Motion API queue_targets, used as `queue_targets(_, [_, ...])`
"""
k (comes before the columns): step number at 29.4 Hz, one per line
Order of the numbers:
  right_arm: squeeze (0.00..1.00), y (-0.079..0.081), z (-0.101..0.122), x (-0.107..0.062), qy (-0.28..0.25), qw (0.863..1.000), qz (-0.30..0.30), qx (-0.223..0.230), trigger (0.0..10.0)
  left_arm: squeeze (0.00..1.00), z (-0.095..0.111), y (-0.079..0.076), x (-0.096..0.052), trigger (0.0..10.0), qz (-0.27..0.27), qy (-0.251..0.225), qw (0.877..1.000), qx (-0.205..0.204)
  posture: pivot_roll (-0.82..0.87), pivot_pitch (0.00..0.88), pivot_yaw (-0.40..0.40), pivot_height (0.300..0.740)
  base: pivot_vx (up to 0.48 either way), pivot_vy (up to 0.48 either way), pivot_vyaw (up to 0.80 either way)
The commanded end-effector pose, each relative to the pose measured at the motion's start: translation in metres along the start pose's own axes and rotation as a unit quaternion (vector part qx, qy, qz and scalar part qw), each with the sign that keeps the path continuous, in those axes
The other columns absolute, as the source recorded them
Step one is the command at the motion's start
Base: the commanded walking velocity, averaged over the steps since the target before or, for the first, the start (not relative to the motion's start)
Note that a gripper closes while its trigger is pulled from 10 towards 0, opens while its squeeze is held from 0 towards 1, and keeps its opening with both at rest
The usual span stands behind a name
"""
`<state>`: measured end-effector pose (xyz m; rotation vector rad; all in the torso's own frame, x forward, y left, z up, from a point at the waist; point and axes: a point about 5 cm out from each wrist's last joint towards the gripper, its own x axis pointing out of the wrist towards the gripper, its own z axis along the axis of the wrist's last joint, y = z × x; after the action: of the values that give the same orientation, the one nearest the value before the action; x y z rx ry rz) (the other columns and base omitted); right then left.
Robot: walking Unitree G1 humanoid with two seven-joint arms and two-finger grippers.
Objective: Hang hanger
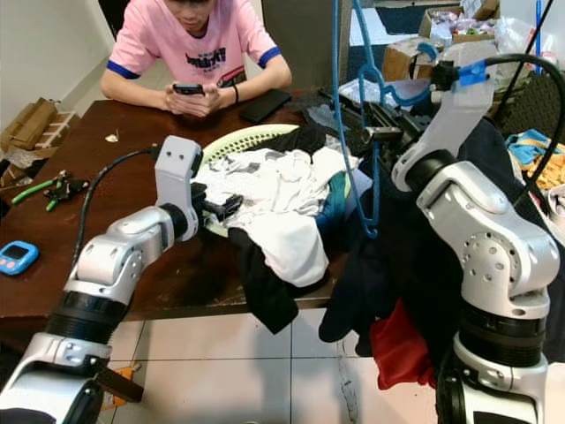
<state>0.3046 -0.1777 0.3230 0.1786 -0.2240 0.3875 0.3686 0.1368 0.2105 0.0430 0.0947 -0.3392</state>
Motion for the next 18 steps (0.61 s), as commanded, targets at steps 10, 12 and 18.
queue_targets(10, [0.00, -0.015, -0.034, -0.017, 0.104, 0.993, -0.048, -0.041, 10.0, 0.00, 0.003, 0.013, 0.002, 10.0, 0.079, -0.019, 0.996, -0.021, 0.00, 0.187, 0.076, 0.740, 0.000, 0.000, 0.00])
queue_targets(12, [0.00, -0.015, -0.034, -0.017, 0.104, 0.993, -0.048, -0.041, 10.0, 0.00, 0.003, 0.013, 0.002, 10.0, 0.079, -0.019, 0.996, -0.021, 0.00, 0.187, 0.076, 0.740, 0.000, 0.000, 0.00])
queue_targets(18, [0.00, -0.022, -0.056, -0.041, 0.208, 0.976, -0.026, -0.063, 10.0, 0.00, 0.002, 0.015, -0.004, 10.0, 0.094, -0.021, 0.995, -0.024, 0.00, 0.188, 0.068, 0.740, 0.000, 0.000, 0.00])
